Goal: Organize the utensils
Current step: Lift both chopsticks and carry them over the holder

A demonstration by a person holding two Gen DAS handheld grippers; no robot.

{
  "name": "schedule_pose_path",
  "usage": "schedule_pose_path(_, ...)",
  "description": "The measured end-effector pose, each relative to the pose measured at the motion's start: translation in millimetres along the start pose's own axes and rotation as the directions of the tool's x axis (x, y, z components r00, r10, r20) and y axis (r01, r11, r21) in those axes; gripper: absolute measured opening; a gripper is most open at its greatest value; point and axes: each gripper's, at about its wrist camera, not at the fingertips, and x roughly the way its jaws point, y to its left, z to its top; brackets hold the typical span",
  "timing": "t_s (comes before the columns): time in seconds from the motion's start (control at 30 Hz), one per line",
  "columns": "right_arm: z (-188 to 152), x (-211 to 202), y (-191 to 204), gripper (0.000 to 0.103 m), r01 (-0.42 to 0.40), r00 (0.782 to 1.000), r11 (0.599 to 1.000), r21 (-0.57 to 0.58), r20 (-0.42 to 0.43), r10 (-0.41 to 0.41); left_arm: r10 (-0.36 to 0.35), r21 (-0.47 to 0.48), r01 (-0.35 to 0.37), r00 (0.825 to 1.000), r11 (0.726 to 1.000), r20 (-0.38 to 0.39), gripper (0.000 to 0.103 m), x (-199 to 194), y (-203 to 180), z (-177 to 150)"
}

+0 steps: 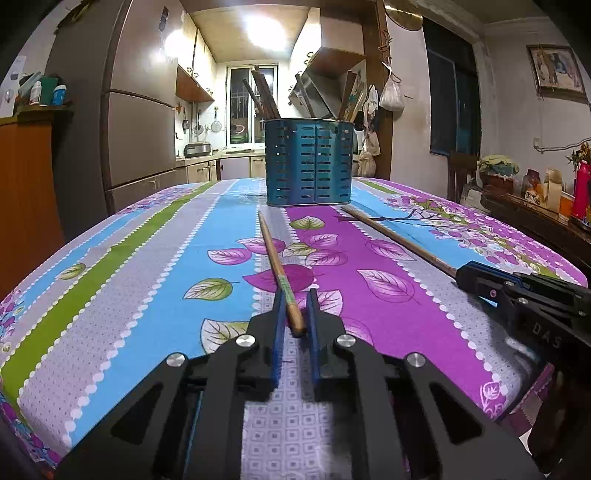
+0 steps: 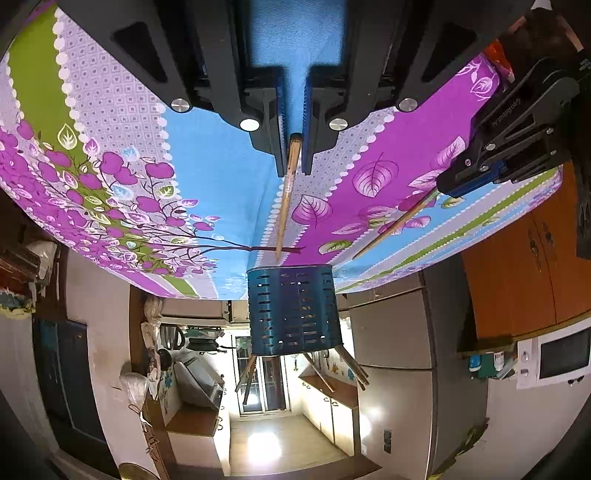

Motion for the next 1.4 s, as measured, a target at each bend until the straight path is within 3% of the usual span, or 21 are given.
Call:
schedule_pose_path(0.2,6.3,-9.4,-0.7,0.007,-0.001,1.0,1.0,-0.005,0.013,0.001,-0.005,-0.003,0.005,1.0,1.0,-0.006,0.005,-2.8,1.2,3.8)
schedule_pose_path(0.43,36.5,-46.0,1.5,0.007,0.01,0.996,0.998,-0.058,0.095,-0.004,0.004,0.03,-0.007,0.995,1.0,0.105,0.005,-31.5,-1.1,32.3)
schedule_pose_path(0.73,92.8,-77.4,-0.3,0.007,0.011,0.974,0.99,-0.142,0.224,0.022,-0.006,0.062,-0.012,0.959,0.998,0.284,0.005,-51.1,-8.5,89.5)
schedule_pose_path(0.9,125.9,-79.0,-8.0,0.007,0.008,0.962,0.986,-0.169,0.27,0.038,-0.012,0.078,-0.016,0.94,0.997,0.342,0.005,-48.0,-11.8,121.0)
schedule_pose_path(1.03,143.4,-71.8,-13.3,0.007,-0.007,0.96,0.984,-0.177,0.273,0.056,-0.022,0.078,-0.006,0.937,0.997,0.349,0.005,-40.0,-12.3,139.6)
schedule_pose_path(1.4,190.9,-38.7,-26.4,0.007,-0.075,0.972,0.986,-0.149,0.209,0.106,-0.064,0.073,0.043,0.949,0.996,0.307,0.005,-15.6,-3.9,172.2)
